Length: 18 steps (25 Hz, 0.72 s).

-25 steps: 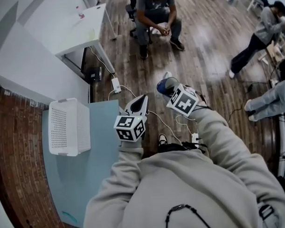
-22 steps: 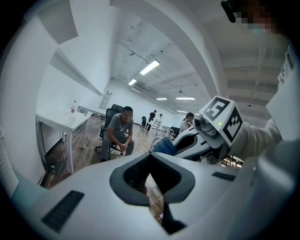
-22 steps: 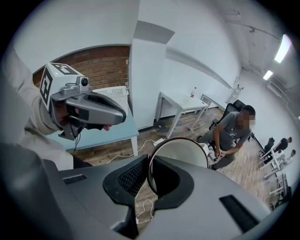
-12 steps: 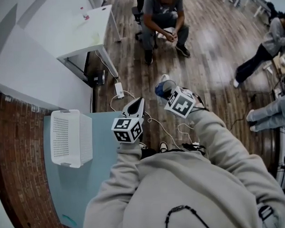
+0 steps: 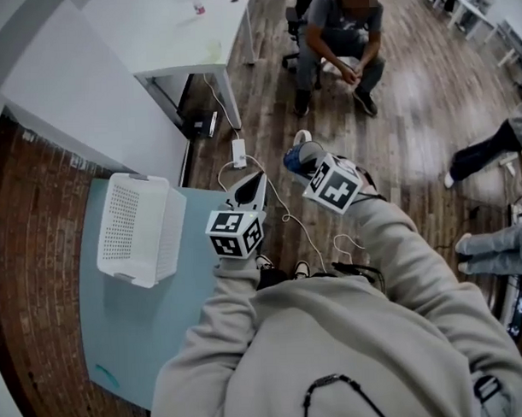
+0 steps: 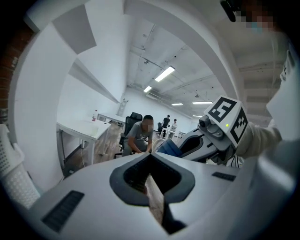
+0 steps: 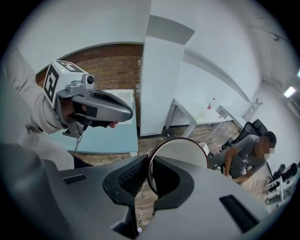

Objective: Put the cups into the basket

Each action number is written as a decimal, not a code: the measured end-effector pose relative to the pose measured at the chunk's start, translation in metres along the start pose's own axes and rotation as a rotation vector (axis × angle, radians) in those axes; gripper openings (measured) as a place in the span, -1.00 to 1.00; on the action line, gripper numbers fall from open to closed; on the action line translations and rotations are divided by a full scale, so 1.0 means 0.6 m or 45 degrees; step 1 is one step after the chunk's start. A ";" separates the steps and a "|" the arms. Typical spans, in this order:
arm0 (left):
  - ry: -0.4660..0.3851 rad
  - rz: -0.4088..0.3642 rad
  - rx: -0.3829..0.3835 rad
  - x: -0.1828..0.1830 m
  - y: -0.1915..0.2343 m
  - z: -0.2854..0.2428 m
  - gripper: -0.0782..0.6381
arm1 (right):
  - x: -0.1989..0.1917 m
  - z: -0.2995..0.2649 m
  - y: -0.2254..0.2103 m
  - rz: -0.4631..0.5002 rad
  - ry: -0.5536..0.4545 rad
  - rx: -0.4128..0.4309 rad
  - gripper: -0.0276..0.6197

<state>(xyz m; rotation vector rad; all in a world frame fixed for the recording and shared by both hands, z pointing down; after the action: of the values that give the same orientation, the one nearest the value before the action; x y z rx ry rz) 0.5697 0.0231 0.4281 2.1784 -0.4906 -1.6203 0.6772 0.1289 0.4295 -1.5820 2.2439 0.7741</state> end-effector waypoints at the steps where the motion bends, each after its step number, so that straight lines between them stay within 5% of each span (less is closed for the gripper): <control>1: -0.025 0.007 0.036 0.008 0.017 0.020 -0.79 | 0.026 -0.013 0.003 0.036 -0.013 0.023 -0.79; 8: -0.258 0.108 0.383 0.049 0.172 0.211 -0.79 | 0.268 -0.123 0.066 0.372 -0.153 0.221 -0.79; 18: -0.514 0.214 0.724 0.085 0.325 0.477 -0.79 | 0.569 -0.223 0.213 0.733 -0.290 0.415 -0.79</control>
<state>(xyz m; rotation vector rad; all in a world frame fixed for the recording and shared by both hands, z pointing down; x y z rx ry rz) 0.2989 -0.1976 0.4072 2.0762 -1.3568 -2.0073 0.4460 -0.1814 0.3945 -0.6679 2.5062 0.6306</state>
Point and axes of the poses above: the fingertips, and each gripper's own axes: z backward along the fingers, y to its left, x out of its top, the point moved 7 cm from there along z, backward along the fingers, and after that the axes turned 12 degrees about z, right-handed, at the moved point
